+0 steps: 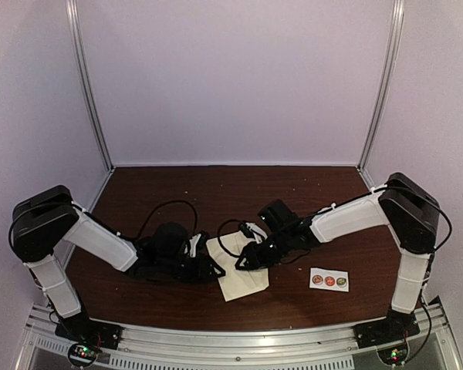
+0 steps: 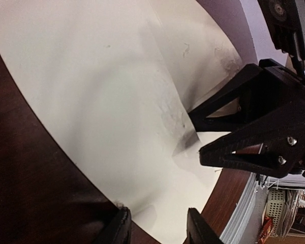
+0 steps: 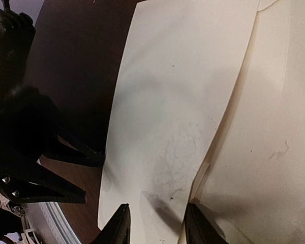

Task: Place the letter into the envelope and seal it

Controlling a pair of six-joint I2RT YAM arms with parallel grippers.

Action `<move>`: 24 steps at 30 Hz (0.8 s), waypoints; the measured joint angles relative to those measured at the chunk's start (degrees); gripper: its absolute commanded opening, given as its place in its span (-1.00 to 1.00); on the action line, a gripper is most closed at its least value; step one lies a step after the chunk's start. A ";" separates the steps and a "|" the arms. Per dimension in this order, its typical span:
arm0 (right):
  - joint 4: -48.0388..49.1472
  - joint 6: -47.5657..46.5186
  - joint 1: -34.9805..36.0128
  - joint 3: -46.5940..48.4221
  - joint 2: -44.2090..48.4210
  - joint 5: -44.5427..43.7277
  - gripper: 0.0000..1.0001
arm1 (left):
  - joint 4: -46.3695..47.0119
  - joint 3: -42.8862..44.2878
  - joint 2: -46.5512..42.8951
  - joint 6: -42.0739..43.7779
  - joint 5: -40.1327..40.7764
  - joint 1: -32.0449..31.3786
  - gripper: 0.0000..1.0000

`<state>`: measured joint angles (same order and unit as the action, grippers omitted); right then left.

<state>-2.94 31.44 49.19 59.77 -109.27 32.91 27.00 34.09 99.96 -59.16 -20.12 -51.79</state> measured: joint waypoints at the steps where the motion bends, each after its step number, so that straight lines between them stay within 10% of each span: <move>1: -0.22 0.00 0.02 0.00 0.20 -0.22 -0.18 | -0.13 0.00 -0.11 0.11 0.24 0.00 -0.21; 24: -0.92 -0.81 -0.11 -0.13 3.06 -2.36 0.00 | -4.04 0.11 -2.21 2.01 3.37 0.81 -0.18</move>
<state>-3.86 30.63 49.08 59.64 -106.21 30.55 22.96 34.20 97.76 -57.14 -16.75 -50.98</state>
